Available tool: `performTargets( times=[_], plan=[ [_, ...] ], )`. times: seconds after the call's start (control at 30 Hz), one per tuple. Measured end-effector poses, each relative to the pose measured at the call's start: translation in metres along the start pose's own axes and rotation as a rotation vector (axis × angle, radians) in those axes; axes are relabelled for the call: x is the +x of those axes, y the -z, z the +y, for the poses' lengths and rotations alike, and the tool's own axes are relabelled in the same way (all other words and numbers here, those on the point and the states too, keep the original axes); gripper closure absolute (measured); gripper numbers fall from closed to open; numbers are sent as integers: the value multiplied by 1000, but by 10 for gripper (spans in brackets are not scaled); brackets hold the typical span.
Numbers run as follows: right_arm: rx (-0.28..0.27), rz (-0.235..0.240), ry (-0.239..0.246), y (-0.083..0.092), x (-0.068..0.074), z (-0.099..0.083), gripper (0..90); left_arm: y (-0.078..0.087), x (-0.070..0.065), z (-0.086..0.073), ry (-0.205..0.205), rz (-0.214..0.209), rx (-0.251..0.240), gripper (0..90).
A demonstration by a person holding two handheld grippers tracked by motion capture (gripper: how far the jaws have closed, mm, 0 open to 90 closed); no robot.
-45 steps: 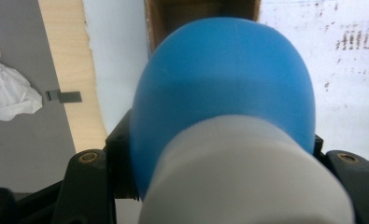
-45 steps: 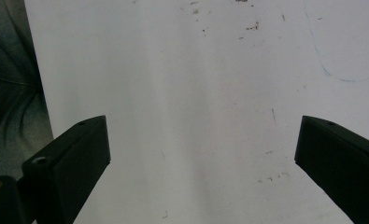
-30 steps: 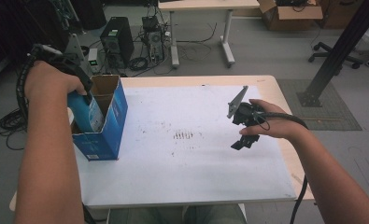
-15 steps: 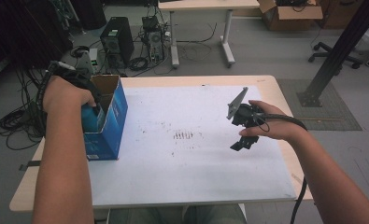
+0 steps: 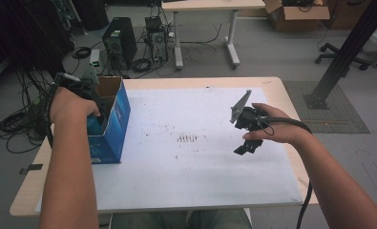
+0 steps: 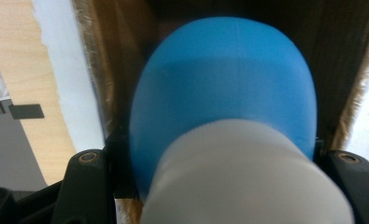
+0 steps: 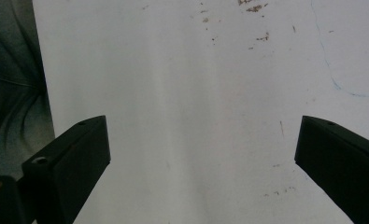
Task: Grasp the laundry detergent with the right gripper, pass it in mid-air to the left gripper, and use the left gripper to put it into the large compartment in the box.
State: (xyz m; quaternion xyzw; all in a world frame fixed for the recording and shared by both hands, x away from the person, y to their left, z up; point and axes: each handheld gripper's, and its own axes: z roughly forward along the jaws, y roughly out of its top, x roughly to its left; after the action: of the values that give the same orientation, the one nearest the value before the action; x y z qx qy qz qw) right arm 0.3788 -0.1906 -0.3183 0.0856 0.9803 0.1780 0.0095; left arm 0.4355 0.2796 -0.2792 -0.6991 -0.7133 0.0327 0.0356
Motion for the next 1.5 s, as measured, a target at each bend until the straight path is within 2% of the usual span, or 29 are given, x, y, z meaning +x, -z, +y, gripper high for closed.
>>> performTargets(
  times=[0.67, 1.5],
  plan=[
    [-1, 9, -6, -4, 0, -3, 36, -17, -2, 5, -9, 4, 20, 385],
    [-8, 6, -5, -3, 2, -4, 36, -20, -1, 0, -23, 1, -1, 378]
  ],
)
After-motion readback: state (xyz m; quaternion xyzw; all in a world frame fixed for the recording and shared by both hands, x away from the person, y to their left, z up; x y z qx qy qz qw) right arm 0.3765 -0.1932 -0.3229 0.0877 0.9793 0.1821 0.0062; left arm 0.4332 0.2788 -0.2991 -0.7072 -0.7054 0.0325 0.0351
